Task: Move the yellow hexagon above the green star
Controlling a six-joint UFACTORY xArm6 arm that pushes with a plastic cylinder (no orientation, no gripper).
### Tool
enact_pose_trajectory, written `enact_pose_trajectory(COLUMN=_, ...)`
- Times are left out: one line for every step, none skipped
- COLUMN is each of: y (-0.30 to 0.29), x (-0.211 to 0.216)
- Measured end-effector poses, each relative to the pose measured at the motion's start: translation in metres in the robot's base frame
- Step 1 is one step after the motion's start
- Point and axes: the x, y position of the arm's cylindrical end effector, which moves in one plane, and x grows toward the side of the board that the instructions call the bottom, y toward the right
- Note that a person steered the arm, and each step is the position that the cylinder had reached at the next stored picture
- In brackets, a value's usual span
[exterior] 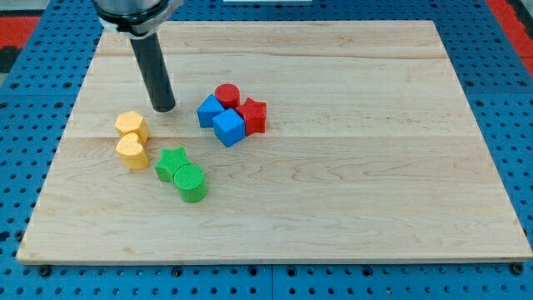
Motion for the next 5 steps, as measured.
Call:
enact_pose_trajectory(y=-0.016, x=0.000)
enact_pose_trajectory(y=-0.030, x=0.000)
enact_pose_trajectory(y=-0.035, x=0.000)
enact_pose_trajectory(y=-0.040, x=0.001)
enact_pose_trajectory(y=-0.078, x=0.013)
